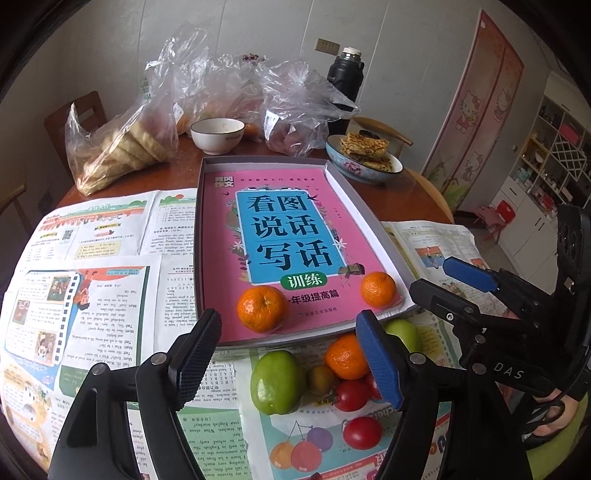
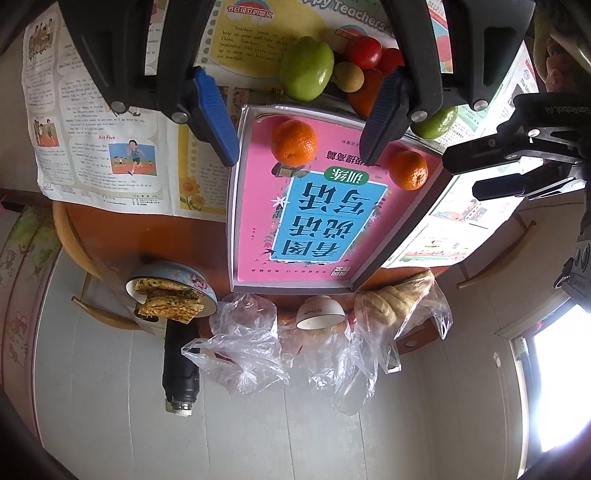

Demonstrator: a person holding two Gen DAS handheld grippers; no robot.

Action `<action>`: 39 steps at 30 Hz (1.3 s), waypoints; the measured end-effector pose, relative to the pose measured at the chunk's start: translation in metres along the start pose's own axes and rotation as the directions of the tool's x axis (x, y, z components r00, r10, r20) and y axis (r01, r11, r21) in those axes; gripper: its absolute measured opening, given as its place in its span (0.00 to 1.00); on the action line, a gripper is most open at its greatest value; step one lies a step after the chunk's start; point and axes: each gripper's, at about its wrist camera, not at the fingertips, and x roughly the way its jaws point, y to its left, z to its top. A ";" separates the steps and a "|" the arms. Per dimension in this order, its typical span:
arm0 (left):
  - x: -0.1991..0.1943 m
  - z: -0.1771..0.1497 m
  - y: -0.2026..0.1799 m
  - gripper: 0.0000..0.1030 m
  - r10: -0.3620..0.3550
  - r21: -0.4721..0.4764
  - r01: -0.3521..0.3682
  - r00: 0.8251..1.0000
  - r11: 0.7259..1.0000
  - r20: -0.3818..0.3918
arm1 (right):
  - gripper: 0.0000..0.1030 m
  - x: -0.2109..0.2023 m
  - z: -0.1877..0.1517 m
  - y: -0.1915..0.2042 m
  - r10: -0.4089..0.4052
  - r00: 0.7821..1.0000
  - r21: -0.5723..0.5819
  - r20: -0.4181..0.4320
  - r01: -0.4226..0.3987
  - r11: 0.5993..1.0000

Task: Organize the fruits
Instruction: 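Withdraw both tools from the box back toward the remaining fruit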

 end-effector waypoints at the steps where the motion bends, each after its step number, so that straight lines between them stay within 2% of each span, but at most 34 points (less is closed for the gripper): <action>1: -0.002 -0.001 -0.001 0.74 -0.003 0.003 0.003 1.000 1.000 0.001 | 0.65 -0.002 -0.001 -0.001 0.002 1.000 0.004 0.002 -0.002 1.000; 24: -0.008 -0.040 -0.016 0.74 -0.028 0.056 0.032 0.998 0.998 -0.062 | 0.65 -0.021 -0.037 0.000 0.008 0.999 0.003 -0.035 -0.007 1.000; 39: 0.005 -0.065 -0.031 0.74 -0.034 0.098 0.048 0.990 0.994 -0.138 | 0.65 -0.011 -0.059 -0.006 0.011 0.995 0.013 -0.102 -0.010 1.000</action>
